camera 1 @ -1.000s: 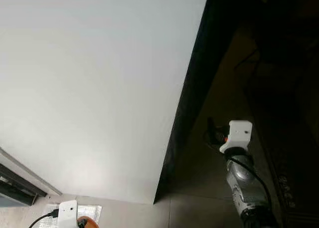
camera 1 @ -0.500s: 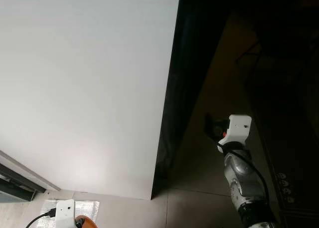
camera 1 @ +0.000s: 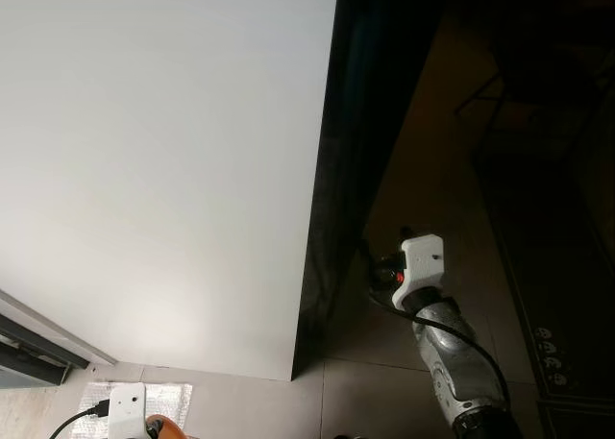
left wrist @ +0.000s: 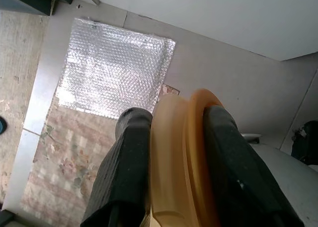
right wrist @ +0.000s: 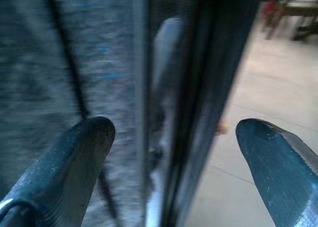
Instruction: Restocking fridge
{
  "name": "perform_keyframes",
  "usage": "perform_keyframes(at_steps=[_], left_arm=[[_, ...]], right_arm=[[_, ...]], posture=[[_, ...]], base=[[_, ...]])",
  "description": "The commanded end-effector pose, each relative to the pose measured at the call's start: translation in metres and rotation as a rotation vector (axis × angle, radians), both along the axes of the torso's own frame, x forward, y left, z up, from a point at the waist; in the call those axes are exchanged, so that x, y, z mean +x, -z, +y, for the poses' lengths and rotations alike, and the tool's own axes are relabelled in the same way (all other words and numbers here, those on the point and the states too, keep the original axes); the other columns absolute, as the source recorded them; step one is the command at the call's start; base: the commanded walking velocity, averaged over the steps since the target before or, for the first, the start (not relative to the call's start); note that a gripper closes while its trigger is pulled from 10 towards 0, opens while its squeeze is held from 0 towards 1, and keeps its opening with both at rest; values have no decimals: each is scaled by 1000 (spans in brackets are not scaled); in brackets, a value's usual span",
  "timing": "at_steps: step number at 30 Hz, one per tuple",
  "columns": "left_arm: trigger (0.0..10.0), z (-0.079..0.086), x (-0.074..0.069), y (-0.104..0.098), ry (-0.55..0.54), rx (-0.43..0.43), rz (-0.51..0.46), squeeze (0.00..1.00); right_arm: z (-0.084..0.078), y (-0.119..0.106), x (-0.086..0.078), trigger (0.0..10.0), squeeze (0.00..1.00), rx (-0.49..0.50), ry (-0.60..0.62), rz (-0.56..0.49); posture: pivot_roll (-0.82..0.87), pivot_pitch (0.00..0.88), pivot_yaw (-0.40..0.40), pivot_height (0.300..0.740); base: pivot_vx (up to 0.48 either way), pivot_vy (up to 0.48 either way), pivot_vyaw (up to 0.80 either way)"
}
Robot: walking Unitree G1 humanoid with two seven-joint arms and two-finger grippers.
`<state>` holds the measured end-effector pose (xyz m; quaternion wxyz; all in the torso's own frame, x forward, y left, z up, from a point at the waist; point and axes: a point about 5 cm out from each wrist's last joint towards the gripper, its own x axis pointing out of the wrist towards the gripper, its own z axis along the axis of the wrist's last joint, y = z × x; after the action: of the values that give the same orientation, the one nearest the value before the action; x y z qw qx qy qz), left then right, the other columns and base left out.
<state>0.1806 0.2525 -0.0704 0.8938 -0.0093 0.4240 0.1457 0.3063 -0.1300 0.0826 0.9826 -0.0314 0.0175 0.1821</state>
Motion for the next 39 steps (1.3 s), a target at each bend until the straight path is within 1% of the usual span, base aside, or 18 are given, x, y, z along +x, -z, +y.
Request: perform_keyframes(at_steps=[1,4,7,8,11,12,16,23,24,25,26,27,28,31,39], left_arm=[[10000,-13,-9,8,12,-58,40,0],[10000,-8,-11,8,9,-54,41,0],[10000,-6,-12,8,9,-52,43,0],[10000,-6,-12,8,9,-52,44,0],[10000,-5,-12,8,9,-51,45,0],[10000,-6,-12,8,8,-51,45,0],[10000,-7,-12,9,8,-52,48,0],[10000,-21,-14,13,13,-64,59,0],[10000,-22,-15,13,13,-64,60,0],[10000,-22,-15,13,13,-64,60,0],[10000,-22,-16,14,13,-65,62,0],[10000,-22,-16,14,13,-65,62,0],[10000,-22,-17,14,13,-66,62,0],[10000,-24,-16,14,13,-67,59,0],[10000,-19,-15,13,8,-58,55,0]], right_arm=[[-1,-2,-2,10000,0,1,-24,2],[-5,-3,3,10000,0,-15,10,-7],[-9,-7,10,10000,0,-24,46,-13],[-10,-8,11,10000,412,-27,54,-17],[-11,-9,13,10000,412,-29,55,-17],[-11,-10,14,10000,1000,-26,58,-18],[-13,-12,19,10000,1000,-27,82,-24],[-7,-18,30,10000,1000,-43,45,-30],[-7,-19,32,10000,635,-47,47,-34],[-7,-19,32,10000,635,-47,47,-34],[-7,-22,35,10000,0,-54,56,-40],[-7,-22,35,10000,0,-54,56,-40],[-8,-26,40,10000,0,-58,62,-45],[-7,-30,45,10000,0,-55,65,-53],[-1,-30,48,10000,0,-60,25,-51]], posture=[[-48,151,-72,740],[-49,151,-71,740],[-48,150,-72,740],[-48,151,-72,740],[-48,151,-72,740],[-44,151,-72,740],[-45,152,-71,740],[-44,150,-71,740],[-44,149,-72,740],[-44,149,-72,740],[-46,150,-72,740],[-46,150,-72,740],[-44,151,-73,740],[-44,152,-72,740],[-37,156,-73,740]], base=[[0,0,0],[0,0,0],[0,0,0],[0,0,0],[0,0,0],[0,0,0],[0,0,0],[0,0,0],[0,0,0],[0,0,0],[0,0,0],[0,0,0],[0,0,0],[0,0,0],[0,0,0]])
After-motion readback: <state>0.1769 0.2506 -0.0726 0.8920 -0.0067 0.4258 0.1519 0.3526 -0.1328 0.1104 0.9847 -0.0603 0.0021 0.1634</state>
